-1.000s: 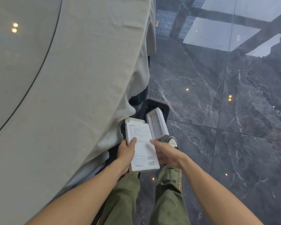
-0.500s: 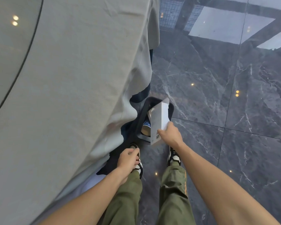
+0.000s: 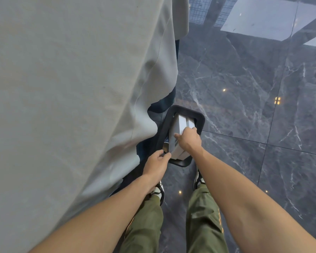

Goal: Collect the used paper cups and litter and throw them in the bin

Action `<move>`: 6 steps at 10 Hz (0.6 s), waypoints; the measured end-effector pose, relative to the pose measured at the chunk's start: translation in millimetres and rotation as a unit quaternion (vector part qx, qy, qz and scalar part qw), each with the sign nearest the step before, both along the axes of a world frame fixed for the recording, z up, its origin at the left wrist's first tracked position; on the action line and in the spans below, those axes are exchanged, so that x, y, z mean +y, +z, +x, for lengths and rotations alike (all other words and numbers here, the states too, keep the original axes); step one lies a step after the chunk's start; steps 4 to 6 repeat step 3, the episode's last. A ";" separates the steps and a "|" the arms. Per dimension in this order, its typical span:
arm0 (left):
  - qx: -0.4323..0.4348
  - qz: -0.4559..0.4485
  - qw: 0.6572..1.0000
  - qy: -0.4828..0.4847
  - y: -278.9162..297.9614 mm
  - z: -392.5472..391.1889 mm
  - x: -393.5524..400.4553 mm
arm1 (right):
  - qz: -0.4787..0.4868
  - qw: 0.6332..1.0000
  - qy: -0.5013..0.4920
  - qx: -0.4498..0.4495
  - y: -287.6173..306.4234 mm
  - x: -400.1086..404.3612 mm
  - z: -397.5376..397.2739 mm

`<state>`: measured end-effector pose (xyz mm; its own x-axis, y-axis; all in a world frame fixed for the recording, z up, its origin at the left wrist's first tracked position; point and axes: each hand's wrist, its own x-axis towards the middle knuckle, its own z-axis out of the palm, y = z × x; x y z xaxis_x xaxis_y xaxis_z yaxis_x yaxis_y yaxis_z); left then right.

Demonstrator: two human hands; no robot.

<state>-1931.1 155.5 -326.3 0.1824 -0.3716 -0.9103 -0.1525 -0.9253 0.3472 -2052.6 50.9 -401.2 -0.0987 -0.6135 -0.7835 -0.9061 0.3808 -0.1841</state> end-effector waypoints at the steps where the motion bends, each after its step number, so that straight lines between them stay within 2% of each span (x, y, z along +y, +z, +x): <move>1: 0.004 -0.018 0.999 -0.045 -4.5 -13.1 -12.1 | -0.052 0.998 -0.023 -0.015 16.8 11.6 -7.1; 2: -0.001 -0.029 0.998 -0.059 3.8 -19.1 -17.5 | -0.071 0.997 -0.022 -0.023 34.2 13.1 -25.7; 3: -0.025 -0.036 0.996 -0.082 25.7 -20.0 -23.3 | -0.043 0.998 0.009 -0.053 66.0 17.3 -60.9; 6: -0.025 -0.036 0.996 -0.082 25.7 -20.0 -23.3 | -0.043 0.998 0.009 -0.053 66.0 17.3 -60.9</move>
